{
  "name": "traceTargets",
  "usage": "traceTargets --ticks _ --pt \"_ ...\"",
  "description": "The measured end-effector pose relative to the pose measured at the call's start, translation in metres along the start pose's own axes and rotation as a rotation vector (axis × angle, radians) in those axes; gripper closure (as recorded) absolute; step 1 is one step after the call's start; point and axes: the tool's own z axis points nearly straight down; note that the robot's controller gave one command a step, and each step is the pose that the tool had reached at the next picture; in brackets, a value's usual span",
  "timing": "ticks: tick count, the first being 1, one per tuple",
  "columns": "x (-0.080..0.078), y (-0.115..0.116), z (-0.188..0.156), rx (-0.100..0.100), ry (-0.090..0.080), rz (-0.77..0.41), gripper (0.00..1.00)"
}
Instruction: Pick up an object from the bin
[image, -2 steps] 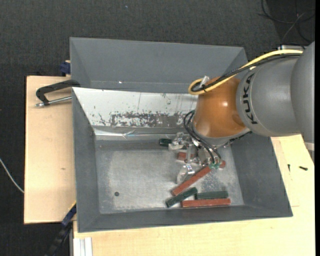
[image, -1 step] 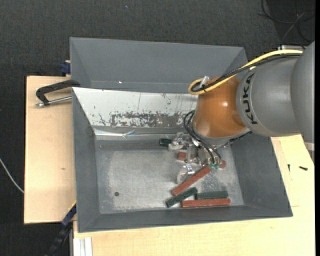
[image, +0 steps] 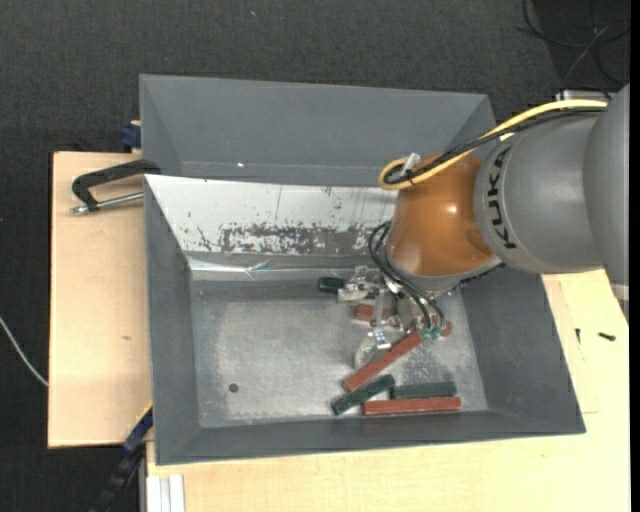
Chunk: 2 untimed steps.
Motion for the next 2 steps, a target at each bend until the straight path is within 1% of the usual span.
traceTargets --ticks 1,2 --pt "0.015 -0.042 -0.003 0.003 -0.002 -0.066 0.00" --pt "0.037 -0.057 -0.047 0.000 0.000 -0.017 0.00"
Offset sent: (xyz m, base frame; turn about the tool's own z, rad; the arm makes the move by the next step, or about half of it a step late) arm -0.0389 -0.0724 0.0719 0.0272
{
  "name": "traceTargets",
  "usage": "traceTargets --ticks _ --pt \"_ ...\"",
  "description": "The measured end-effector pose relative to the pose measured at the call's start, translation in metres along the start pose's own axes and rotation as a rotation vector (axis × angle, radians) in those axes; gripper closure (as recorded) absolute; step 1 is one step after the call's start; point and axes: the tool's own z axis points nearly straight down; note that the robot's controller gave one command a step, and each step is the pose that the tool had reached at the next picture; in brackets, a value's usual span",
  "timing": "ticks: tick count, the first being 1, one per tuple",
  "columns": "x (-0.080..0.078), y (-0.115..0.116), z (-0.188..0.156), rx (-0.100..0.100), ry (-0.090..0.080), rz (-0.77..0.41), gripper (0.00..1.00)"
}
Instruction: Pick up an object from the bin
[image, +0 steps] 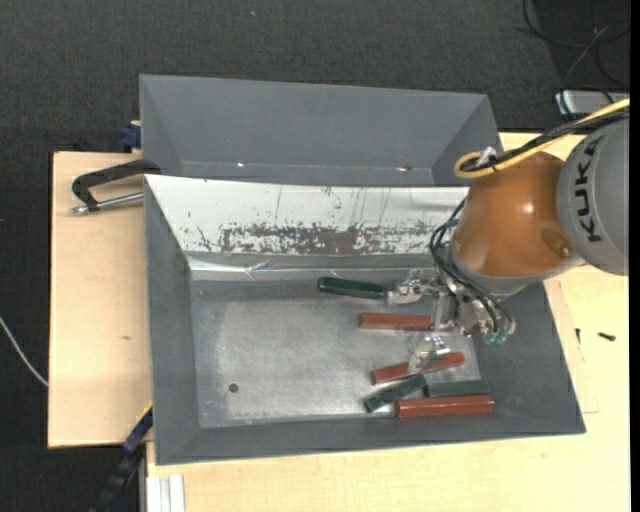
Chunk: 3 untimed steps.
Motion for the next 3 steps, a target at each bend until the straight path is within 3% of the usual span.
traceTargets --ticks 1,2,3 --pt "-0.078 0.019 0.046 0.002 -0.006 0.012 1.00" --pt "-0.078 0.019 0.046 0.002 -0.006 0.012 1.00" --pt "-0.064 0.011 -0.105 0.003 -0.008 -0.067 1.00"
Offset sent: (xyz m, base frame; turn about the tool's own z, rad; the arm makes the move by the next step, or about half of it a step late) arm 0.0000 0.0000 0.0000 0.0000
